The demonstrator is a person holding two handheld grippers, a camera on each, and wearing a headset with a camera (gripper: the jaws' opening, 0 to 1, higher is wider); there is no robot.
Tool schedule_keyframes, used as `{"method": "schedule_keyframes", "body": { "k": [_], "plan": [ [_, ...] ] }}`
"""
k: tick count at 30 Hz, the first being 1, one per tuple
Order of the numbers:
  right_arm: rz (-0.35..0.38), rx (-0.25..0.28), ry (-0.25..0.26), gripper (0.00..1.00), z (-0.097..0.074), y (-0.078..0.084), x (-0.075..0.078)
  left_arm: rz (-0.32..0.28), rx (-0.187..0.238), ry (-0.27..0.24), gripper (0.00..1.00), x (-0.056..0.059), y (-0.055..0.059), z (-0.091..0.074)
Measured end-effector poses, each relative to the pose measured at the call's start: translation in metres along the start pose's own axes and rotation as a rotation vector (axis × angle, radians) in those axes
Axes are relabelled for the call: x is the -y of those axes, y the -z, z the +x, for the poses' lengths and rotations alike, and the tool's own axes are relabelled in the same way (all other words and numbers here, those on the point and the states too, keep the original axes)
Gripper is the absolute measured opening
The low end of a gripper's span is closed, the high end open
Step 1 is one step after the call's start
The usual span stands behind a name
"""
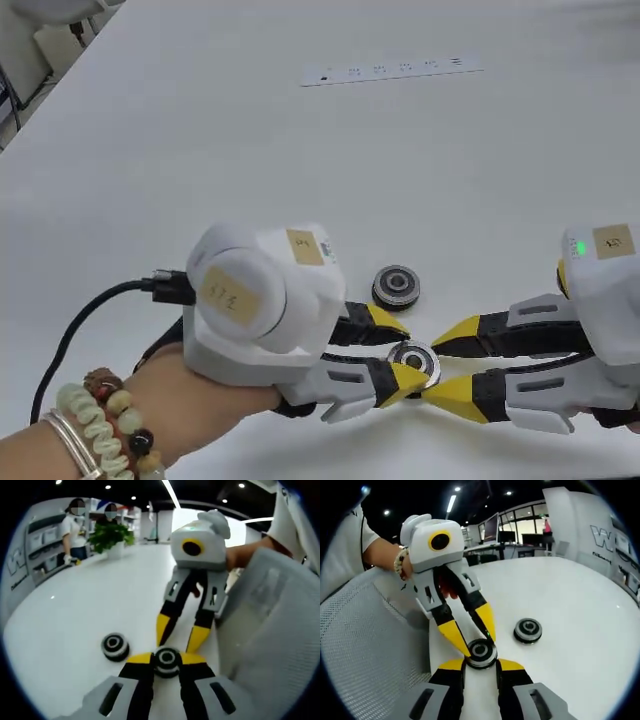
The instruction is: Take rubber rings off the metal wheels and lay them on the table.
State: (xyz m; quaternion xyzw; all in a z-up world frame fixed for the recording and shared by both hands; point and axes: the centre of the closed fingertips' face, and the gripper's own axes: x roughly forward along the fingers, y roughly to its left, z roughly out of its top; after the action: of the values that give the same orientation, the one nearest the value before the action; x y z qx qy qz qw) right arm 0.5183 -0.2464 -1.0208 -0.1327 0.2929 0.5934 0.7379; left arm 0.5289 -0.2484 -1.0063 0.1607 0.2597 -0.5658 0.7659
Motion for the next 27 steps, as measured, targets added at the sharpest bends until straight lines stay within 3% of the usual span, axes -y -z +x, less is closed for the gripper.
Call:
{"method": "schedule_keyframes", "body": {
  "k": [6,23,25,27],
  "plan": [
    [-0.017,-0.002,0.006,0.21,0.000,0.001,0.000,0.046,-0.006,-0.013,0.17,-0.001,0.001,0.002],
    [-0.043,-0.024,0.024,0.14,-0.003,0.006,0.002,0.038,0.003,-0.015,0.15,0.002,0.003,0.000],
    [-0.065,-0.053,0.048,0.08,-0.004,0.011,0.006,0.041,0.002,-0.016,0.15,0.002,0.002,0.001],
    [-0.059,-0.042,0.040,0.05,-0.003,0.009,0.004,0.043,0.001,-0.017,0.15,0.002,0.002,0.001]
  ]
}}
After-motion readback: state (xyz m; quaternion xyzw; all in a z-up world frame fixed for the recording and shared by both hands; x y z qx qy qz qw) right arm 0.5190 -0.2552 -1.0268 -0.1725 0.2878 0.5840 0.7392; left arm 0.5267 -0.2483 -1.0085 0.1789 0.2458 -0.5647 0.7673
